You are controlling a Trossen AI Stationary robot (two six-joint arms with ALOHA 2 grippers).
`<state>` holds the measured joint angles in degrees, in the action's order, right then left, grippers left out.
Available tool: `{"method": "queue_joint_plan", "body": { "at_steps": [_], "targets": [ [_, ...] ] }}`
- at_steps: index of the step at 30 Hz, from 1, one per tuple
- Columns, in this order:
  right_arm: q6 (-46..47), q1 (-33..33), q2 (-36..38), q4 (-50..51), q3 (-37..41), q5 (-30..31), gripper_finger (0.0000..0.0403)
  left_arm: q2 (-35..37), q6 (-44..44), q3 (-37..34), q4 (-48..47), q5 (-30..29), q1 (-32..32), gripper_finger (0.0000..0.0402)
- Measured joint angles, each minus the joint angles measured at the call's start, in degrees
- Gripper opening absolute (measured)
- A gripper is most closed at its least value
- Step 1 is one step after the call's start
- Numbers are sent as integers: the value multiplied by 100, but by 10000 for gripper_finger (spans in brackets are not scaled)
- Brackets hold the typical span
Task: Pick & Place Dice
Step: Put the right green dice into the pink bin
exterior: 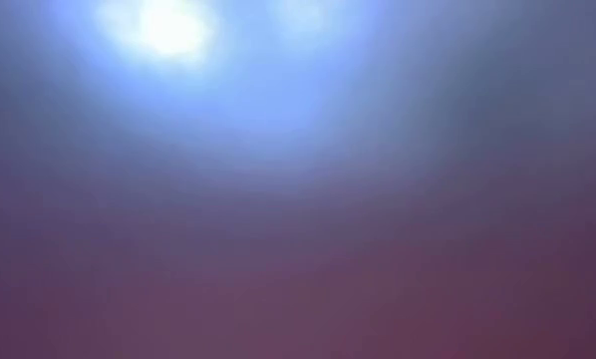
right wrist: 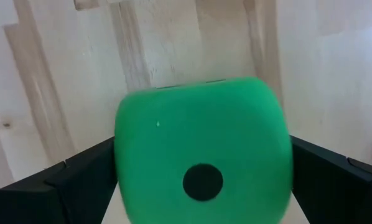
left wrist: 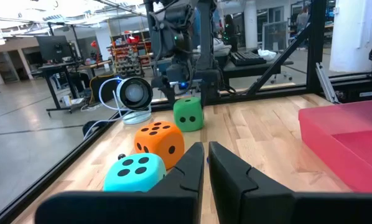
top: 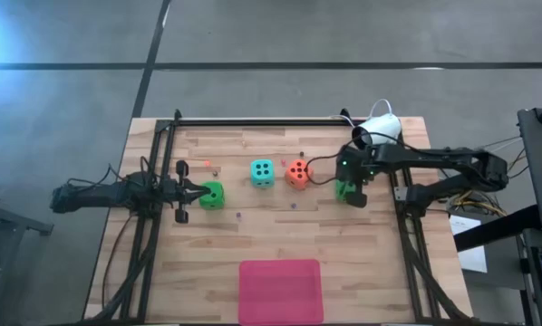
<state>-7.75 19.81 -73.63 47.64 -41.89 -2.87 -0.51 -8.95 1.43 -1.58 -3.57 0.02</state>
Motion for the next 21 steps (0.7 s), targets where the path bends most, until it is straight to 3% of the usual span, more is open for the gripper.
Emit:
{"method": "queue_joint_plan", "body": {
  "at_steps": [8,15,21],
  "targets": [
    [3,-1,-144,82,24,-70,399,1,0,0,0,0,0,28],
    [3,-4,-117,60,22,-83,352,0,0,0,0,0,1,28],
    [36,-32,-63,52,14,-79,351,0,0,0,0,0,0,28]
  ]
}}
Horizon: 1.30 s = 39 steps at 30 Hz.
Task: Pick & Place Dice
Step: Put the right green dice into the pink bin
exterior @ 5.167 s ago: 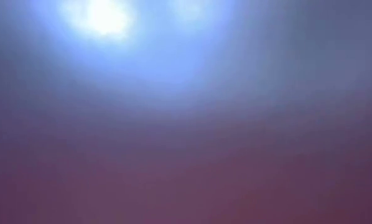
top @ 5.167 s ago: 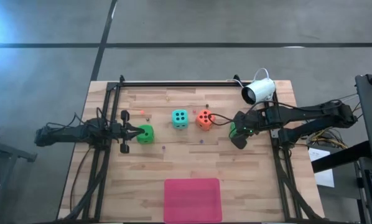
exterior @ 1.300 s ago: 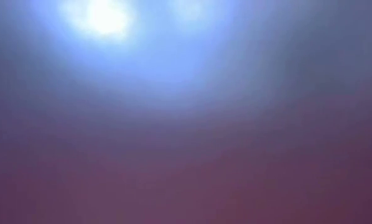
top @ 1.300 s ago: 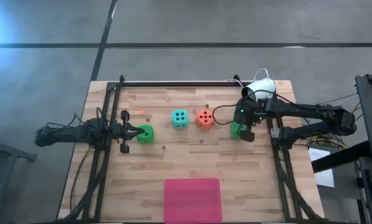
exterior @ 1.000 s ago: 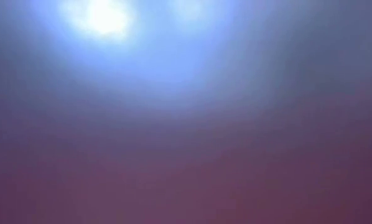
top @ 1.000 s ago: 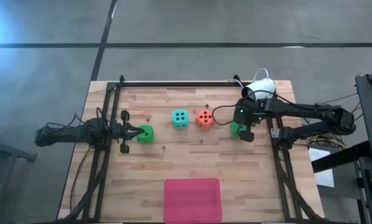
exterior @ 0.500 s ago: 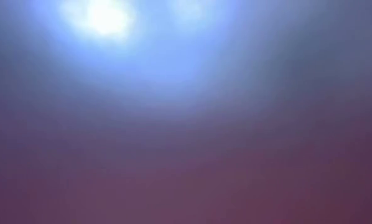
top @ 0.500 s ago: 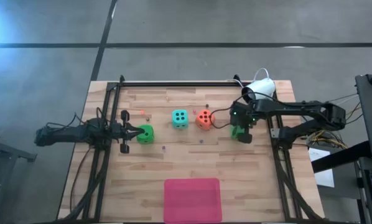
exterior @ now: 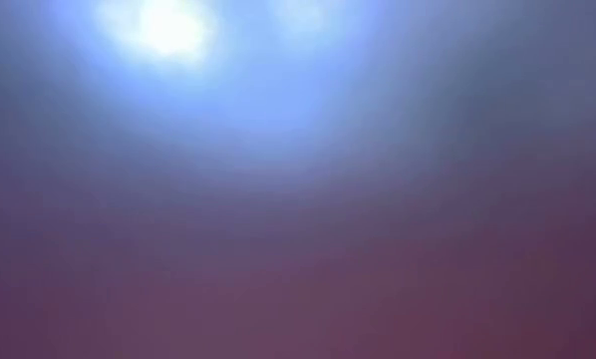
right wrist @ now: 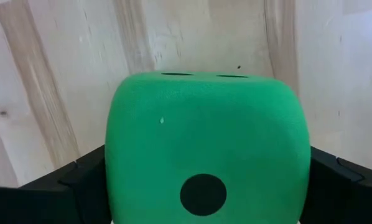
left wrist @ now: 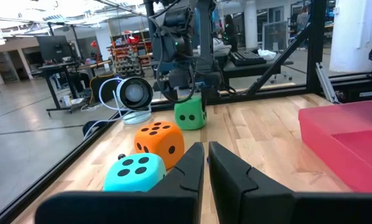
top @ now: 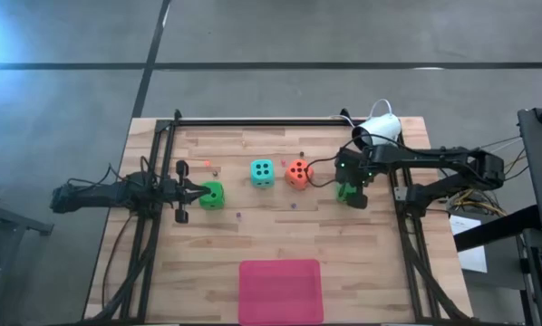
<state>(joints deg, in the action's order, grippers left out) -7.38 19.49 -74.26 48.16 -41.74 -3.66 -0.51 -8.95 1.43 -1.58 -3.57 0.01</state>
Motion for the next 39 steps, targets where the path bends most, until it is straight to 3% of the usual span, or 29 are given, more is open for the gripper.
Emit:
{"method": "queue_joint_plan", "body": {
  "at_steps": [9,18,29,39],
  "targets": [
    [389,-776,221,163,-354,349,351,2,0,0,0,0,1,28],
    [1140,-1785,55,811,-1344,927,350,2,0,0,0,0,0,28],
    [2034,-3015,-970,1702,-2837,1130,350,0,0,0,0,0,1,28],
    [2905,-3989,-1965,1914,-4177,1097,353,0,0,0,0,0,0,28]
  ]
}}
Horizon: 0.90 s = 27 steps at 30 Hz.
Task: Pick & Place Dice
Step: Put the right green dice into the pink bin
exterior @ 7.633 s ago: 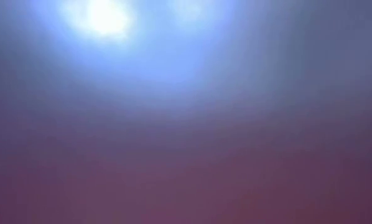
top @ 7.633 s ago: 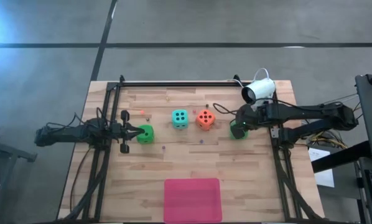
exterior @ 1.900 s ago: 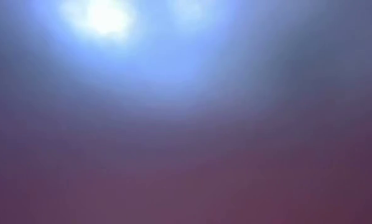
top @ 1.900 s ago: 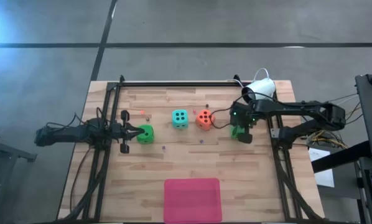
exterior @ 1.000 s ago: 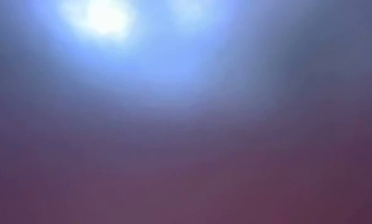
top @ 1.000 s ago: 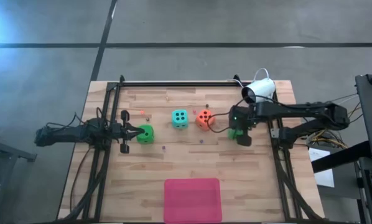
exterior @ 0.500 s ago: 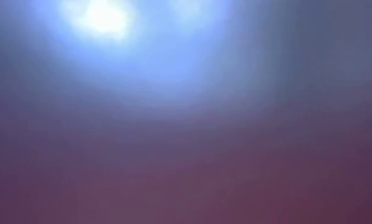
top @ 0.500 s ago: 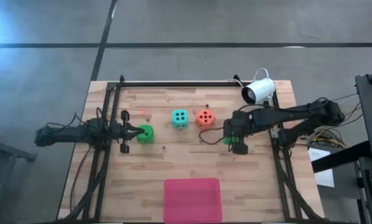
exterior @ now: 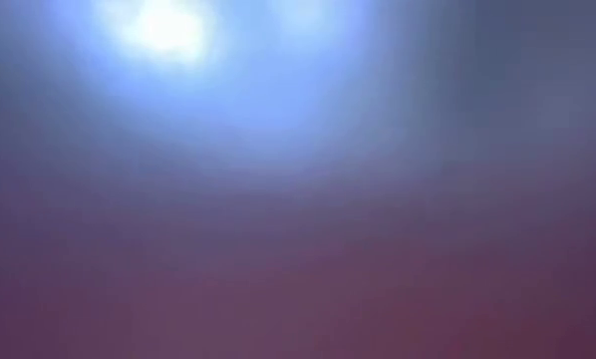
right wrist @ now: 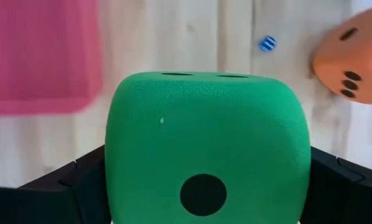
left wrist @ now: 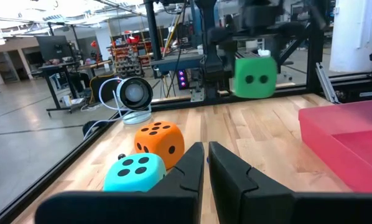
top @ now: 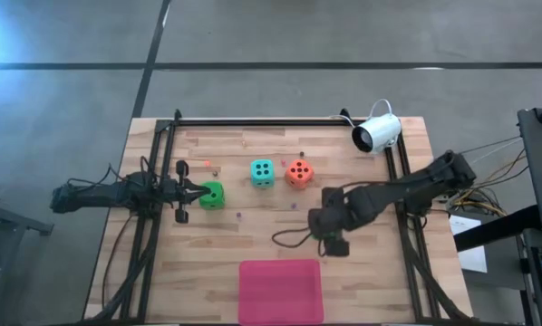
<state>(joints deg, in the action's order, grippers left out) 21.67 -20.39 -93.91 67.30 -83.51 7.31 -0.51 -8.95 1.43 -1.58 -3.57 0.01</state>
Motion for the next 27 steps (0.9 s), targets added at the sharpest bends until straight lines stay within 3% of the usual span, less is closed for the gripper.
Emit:
{"method": "queue_joint_plan", "body": {
  "at_steps": [18,27],
  "targets": [
    [1387,-966,-1521,-19,-1895,14,356,0,0,0,0,0,0,28],
    [1528,-1246,-2433,236,-2937,3,358,0,0,0,0,0,2,28]
  ]
}}
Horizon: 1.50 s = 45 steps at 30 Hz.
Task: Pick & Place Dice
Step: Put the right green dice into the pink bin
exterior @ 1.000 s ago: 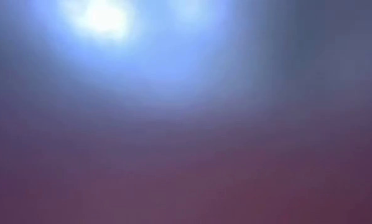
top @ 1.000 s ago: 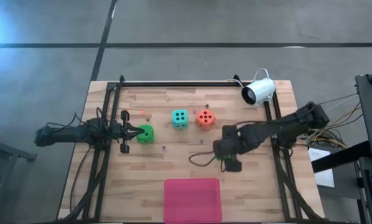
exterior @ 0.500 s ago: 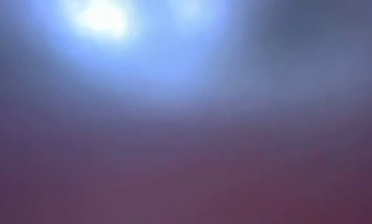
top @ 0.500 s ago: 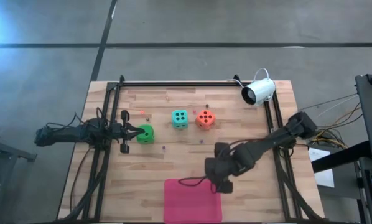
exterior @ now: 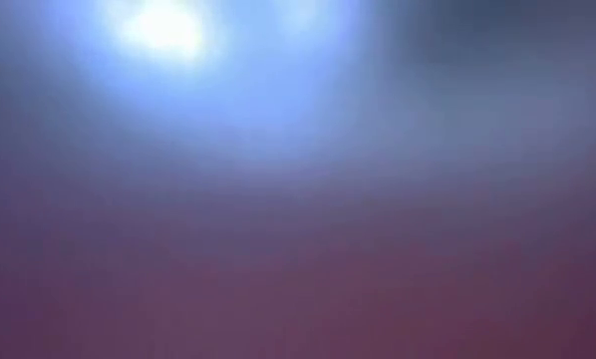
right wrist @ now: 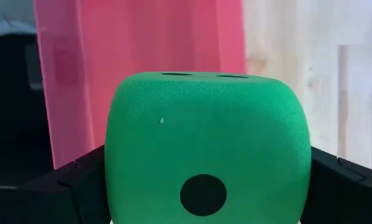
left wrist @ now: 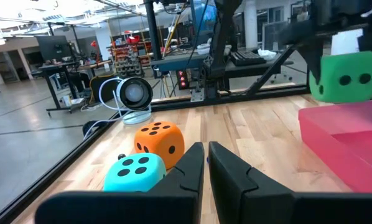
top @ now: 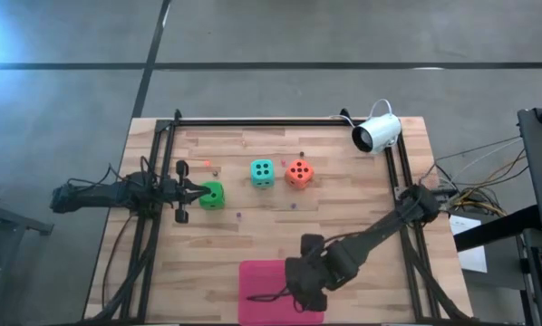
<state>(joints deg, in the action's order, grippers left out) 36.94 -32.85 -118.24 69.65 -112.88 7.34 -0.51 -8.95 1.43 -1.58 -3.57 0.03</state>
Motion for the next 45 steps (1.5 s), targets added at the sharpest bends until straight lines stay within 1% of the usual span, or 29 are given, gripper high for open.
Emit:
{"method": "queue_joint_plan", "body": {
  "at_steps": [6,11,16,31,42,45],
  "targets": [
    [2,-14,-610,147,-494,-154,359,0,0,0,0,-1,0,28],
    [-4,-15,-716,315,-589,-135,359,0,0,0,0,0,-2,28],
    [80,30,-715,269,-456,-133,359,0,0,0,0,0,0,28],
    [-224,123,-720,-323,18,-178,359,0,0,0,0,0,-2,28],
    [-194,128,-718,-556,403,-154,359,0,0,0,0,0,-1,28],
    [-201,128,-716,-570,434,-130,371,0,0,0,0,0,-1,28]
  ]
}}
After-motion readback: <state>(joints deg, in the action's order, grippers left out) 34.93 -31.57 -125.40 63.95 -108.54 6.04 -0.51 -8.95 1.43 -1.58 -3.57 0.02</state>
